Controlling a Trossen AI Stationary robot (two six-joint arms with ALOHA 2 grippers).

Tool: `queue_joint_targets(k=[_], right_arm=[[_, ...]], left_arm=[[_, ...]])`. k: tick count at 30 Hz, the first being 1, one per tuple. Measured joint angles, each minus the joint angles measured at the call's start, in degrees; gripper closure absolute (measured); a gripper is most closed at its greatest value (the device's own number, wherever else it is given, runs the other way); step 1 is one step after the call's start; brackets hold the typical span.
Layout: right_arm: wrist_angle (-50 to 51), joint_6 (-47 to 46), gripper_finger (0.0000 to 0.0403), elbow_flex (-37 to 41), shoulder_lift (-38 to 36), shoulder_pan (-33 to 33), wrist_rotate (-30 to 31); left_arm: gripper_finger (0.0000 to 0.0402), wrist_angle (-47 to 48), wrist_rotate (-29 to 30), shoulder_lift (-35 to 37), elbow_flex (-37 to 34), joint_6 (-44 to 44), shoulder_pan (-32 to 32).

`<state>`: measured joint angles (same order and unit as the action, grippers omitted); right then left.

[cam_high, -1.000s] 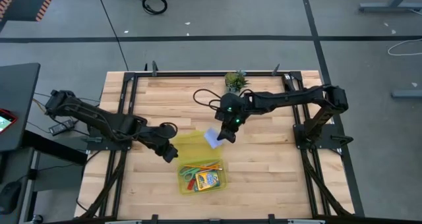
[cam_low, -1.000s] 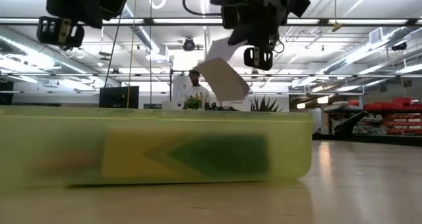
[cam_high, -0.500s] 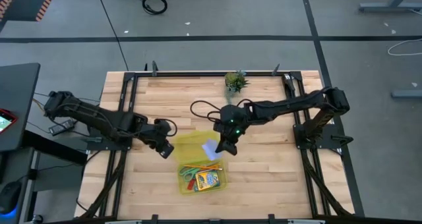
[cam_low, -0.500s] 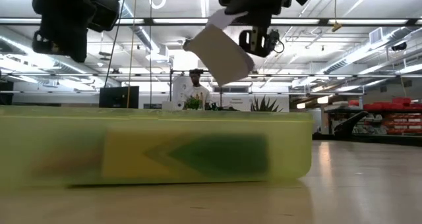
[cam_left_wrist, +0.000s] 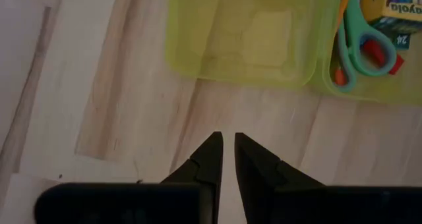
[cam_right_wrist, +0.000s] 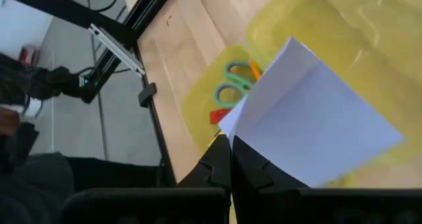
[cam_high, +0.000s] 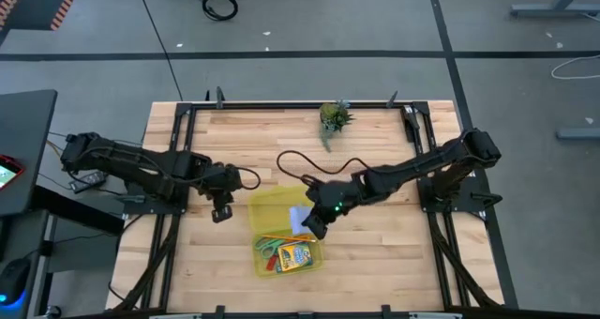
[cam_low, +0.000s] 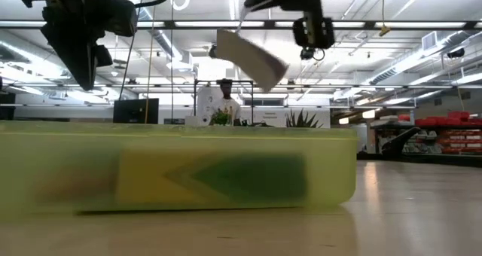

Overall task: Pack school essentials
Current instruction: Put the violet sticky notes into the yellow supply box

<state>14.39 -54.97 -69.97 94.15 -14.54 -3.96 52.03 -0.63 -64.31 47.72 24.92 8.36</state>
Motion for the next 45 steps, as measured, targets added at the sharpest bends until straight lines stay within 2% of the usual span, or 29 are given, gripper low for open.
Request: queue_joint_targets(k=[4, 10, 16, 30, 45], right_arm=[[0.0, -5.2, 0.0398, 0.0, 0.0, -3.8, 4.5], [0.2, -8.2, 0.0398, 0.0, 0.0, -8.4, 13.6], [1.0, -8.7, 0.0398, 0.1, 0.9, -9.8, 17.7], [1.4, -10.8, 0.0397, 0.1, 3.3, -11.7, 19.0], [-2.9, -15.5, 0.0397, 0.1, 8.5, -15.5, 19.4]], left_arm=[[0.0359, -0.2, -0.1, 0.0, 0.0, 0.4, -0.7], [0.0359, -0.2, -0.1, 0.0, 0.0, 6.0, -1.2], [0.0349, -0.3, -0.8, 0.0, 0.0, 7.6, -1.1], [0.0358, -1.5, -1.1, 0.0, 0.0, 5.7, -1.1], [0.0362, -2.6, -1.1, 0.0, 0.0, 5.7, -1.1]])
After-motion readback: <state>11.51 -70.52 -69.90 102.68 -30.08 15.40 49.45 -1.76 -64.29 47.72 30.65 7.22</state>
